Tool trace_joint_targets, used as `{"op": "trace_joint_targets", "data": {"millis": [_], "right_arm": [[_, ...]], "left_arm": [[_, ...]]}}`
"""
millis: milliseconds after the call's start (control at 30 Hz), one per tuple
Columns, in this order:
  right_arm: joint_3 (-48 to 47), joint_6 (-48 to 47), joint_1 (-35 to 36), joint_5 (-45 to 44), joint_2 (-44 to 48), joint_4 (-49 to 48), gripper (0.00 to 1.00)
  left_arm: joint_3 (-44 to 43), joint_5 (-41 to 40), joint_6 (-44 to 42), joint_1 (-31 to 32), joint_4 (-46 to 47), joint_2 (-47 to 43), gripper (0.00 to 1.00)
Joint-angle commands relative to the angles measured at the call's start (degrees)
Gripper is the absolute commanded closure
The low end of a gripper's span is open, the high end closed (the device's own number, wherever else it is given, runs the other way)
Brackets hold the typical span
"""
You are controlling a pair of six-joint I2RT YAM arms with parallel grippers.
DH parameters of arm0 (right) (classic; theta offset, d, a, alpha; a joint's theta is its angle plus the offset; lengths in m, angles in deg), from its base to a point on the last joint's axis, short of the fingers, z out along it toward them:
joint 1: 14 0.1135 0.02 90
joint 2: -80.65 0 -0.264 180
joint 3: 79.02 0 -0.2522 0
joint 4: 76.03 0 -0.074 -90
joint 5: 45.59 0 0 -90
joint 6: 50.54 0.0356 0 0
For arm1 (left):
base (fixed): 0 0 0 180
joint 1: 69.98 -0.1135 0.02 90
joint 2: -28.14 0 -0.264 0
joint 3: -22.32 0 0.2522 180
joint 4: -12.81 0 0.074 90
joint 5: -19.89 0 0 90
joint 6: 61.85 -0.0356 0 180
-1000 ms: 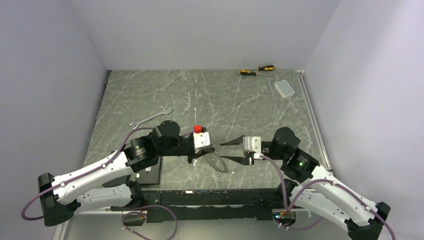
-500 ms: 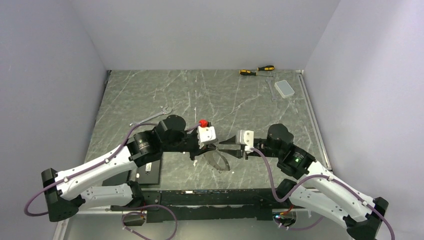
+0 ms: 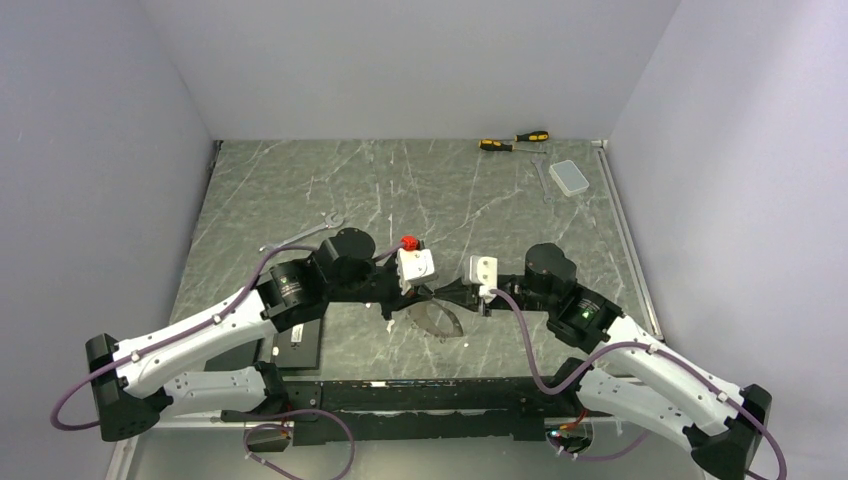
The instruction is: Put the keys on the keyring
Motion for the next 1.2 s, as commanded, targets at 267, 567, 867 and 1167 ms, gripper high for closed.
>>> {"op": "trace_joint_targets", "data": {"millis": [267, 567, 867, 1167], "right_arm": [[-1.0, -4.0, 0.3, 2.0, 1.0, -0.9, 1.00], [3.6, -2.6, 0.3, -0.3, 5.7, -10.5, 1.00], [3.5, -0.5, 0.3, 3.5, 7.5, -12.5, 1.00], [0.2, -0.7, 0.3, 10.1, 7.4, -7.6, 1.00]], "left_arm": [[-4.1, 0.6, 2.2, 0.2, 0.5, -0.2, 0.97], [-0.9, -0.2, 2.0, 0.2, 0.3, -6.6, 0.47], [3.1, -1.8, 1.7, 0.2, -0.5, -11.2, 0.29], [2.7, 0.3, -3.2, 0.2, -0.5, -9.8, 0.18]]}}
